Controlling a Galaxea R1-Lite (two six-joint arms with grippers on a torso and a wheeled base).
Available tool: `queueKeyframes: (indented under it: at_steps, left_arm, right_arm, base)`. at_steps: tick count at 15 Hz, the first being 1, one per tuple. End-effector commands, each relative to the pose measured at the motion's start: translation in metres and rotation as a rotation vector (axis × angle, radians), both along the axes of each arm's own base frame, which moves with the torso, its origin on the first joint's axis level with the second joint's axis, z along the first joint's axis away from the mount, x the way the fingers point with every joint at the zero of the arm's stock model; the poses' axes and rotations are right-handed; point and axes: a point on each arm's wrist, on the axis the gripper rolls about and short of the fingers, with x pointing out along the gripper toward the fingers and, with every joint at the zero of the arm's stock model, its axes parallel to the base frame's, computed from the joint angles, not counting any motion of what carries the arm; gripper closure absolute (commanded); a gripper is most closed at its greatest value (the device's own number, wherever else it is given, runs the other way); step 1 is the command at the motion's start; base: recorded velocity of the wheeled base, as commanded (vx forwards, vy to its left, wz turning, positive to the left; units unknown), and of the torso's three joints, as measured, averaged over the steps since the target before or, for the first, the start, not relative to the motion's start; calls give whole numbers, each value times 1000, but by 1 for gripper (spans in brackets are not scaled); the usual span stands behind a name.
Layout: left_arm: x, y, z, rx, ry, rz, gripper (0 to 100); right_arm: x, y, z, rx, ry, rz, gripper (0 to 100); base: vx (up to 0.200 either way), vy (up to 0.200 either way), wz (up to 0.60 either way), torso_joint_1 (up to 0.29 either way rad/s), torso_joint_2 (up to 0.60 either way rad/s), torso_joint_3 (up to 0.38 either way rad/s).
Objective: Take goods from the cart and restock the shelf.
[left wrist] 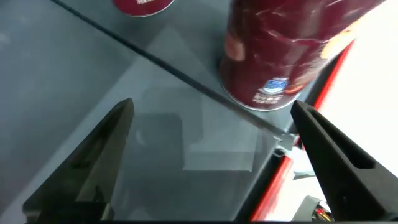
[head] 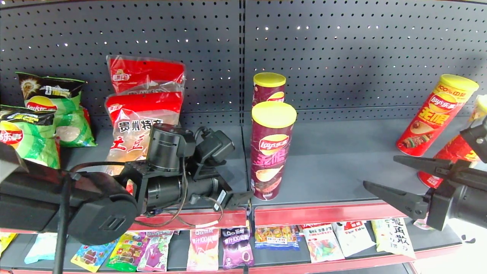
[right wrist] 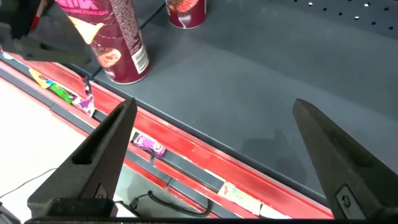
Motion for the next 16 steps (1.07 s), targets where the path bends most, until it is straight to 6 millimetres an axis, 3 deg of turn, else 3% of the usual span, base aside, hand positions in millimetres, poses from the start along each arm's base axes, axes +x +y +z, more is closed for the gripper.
queueKeyframes:
  at_steps: [1, 10, 16]
  left_arm:
    - [3, 1, -3, 10, 3, 18, 0]
    - [16, -7, 2, -1, -29, 37, 0]
    - [3, 6, 8, -3, -35, 56, 0]
  right_arm:
    - [0, 0, 0, -1, 2, 1, 0]
    - [6, 2, 7, 31, 0, -7, 0]
    - [3, 2, 2, 25, 16, -6, 0]
  base:
    - [0, 0, 0, 0, 0, 0]
    - [0, 0, 0, 0, 0, 0]
    - [0, 0, 0, 0, 0, 0]
